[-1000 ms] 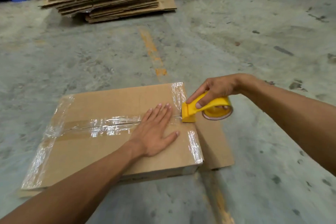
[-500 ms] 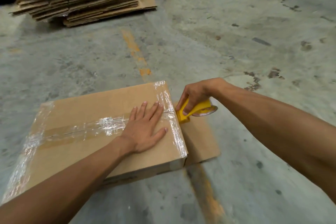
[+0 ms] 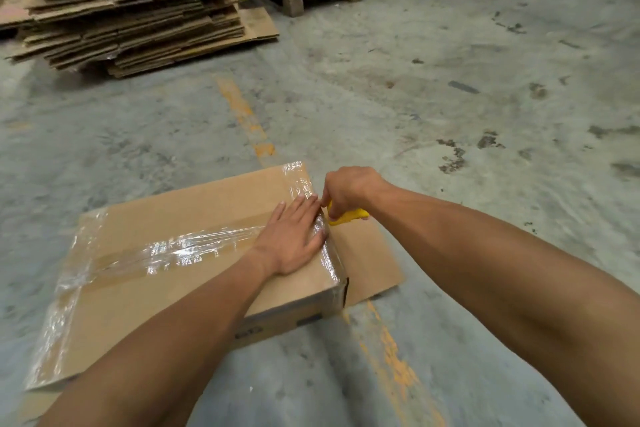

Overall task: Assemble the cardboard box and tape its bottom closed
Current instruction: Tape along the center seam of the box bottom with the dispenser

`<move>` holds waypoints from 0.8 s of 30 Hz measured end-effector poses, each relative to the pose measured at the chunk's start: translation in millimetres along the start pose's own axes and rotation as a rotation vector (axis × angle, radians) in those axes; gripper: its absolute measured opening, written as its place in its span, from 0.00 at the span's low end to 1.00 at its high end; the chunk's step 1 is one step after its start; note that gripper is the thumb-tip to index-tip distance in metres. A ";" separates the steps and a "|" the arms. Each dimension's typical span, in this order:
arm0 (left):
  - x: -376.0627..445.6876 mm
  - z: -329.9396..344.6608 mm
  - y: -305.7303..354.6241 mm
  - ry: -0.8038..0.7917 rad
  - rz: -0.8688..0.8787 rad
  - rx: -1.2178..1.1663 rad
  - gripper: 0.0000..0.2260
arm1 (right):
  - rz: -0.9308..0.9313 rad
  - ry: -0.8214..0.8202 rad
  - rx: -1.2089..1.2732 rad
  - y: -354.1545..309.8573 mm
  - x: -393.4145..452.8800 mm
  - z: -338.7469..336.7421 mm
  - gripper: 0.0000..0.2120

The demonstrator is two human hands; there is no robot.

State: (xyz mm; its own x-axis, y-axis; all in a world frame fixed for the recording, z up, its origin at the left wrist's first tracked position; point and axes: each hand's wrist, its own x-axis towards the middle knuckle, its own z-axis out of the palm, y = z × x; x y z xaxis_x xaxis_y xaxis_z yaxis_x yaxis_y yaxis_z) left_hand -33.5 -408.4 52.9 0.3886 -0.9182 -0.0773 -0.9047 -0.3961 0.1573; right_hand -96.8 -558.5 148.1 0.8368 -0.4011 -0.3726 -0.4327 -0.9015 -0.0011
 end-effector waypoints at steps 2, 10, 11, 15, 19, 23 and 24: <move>-1.4 -1.2 1.9 -0.013 -0.010 -0.001 0.30 | 0.024 0.124 -0.019 -4.5 -2.4 12.7 0.22; -6.5 -7.6 13.6 -0.093 -0.032 0.060 0.31 | 0.163 0.244 0.076 -1.1 -24.3 45.9 0.18; -7.2 -8.7 13.3 -0.108 -0.035 0.062 0.31 | 0.182 0.222 0.123 1.5 -25.4 42.7 0.18; -10.6 -5.2 7.6 -0.111 -0.037 0.069 0.30 | 0.225 0.143 0.227 11.6 -26.3 33.5 0.18; -11.1 -1.2 2.0 -0.100 -0.011 0.078 0.27 | 0.216 0.123 0.239 4.6 -11.5 35.5 0.19; -21.0 4.6 -2.9 -0.073 0.005 0.087 0.26 | 0.358 0.017 0.007 31.3 -27.1 93.8 0.19; -22.1 5.6 -5.0 -0.043 0.001 0.087 0.27 | 0.372 -0.029 -0.026 43.1 -32.0 112.4 0.20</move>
State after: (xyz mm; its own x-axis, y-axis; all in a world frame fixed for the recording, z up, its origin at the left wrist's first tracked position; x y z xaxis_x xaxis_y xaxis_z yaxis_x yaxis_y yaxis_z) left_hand -38.5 -386.1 48.3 0.3812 -0.9167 -0.1194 -0.9176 -0.3909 0.0717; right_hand -179.9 -566.3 55.7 0.6137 -0.6978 -0.3694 -0.6964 -0.6988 0.1631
